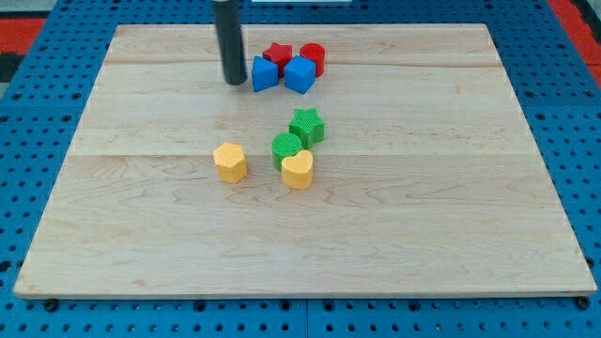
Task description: Push the yellow hexagon into the green blocks
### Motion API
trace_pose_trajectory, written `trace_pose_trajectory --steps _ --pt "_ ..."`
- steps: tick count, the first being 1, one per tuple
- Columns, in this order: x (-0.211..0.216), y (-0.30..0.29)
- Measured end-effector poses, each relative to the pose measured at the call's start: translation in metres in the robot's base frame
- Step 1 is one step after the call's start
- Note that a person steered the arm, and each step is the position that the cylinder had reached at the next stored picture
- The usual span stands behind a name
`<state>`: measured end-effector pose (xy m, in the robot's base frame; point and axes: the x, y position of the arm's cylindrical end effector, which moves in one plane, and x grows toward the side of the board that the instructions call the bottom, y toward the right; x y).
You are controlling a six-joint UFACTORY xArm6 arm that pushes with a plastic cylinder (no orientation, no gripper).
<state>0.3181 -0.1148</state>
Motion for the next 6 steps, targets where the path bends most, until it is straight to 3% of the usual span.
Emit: trace_pose_trajectory --steps 4,5,6 --pt "0.168 -0.026" --pt "0.167 0.005" --pt "0.134 0.038"
